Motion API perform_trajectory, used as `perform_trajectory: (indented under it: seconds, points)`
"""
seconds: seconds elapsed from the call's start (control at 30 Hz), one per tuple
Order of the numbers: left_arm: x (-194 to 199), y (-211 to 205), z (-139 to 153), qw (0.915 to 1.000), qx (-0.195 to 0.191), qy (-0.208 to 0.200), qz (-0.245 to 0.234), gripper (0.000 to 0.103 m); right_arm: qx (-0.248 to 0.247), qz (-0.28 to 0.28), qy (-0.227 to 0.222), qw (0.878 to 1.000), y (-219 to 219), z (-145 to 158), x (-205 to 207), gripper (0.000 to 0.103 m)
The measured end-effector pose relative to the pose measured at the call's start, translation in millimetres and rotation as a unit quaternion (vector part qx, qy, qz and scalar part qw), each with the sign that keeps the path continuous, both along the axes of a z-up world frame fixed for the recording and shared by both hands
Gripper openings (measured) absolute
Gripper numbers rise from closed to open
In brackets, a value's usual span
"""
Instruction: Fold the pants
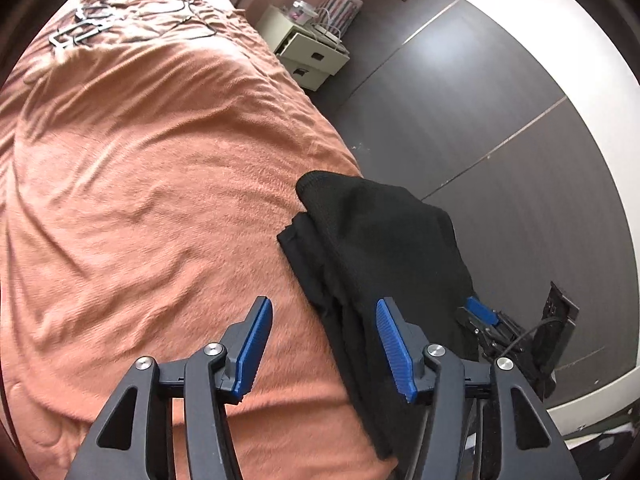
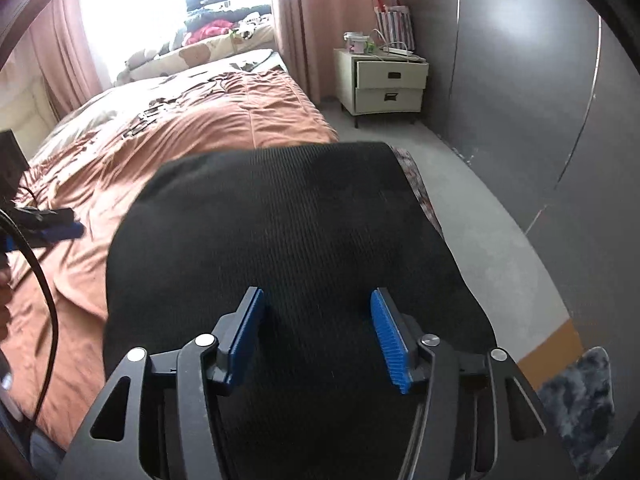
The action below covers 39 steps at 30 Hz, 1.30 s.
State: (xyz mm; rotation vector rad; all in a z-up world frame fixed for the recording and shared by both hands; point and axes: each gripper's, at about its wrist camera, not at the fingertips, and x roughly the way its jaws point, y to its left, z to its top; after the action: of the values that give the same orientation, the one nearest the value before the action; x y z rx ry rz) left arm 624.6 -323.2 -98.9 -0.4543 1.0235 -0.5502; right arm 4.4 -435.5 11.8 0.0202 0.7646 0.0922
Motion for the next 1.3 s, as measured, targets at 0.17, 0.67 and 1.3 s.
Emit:
perform_trajectory:
  seconds: [0.17, 0.67, 1.3]
  points:
    - [-19.0, 12.2, 14.3, 0.9999, 0.008, -0.011, -0.005, 0.057, 0.002, -0.034, 0.014, 0.999, -21.3, 4.9, -29.6, 0.054]
    - [-96.2, 55.7, 80.6, 0.9966, 0.040, -0.069, -0.020, 0.100, 0.054, -0.089, -0.037, 0.994, 14.5, 71.0, -114.9, 0.093]
    - [-210.7, 164.1, 158.5, 0.9855, 0.074, -0.151, -0.020, 0.102, 0.030, -0.064, -0.087, 0.994, 154.0, 128.9, -191.7, 0.103]
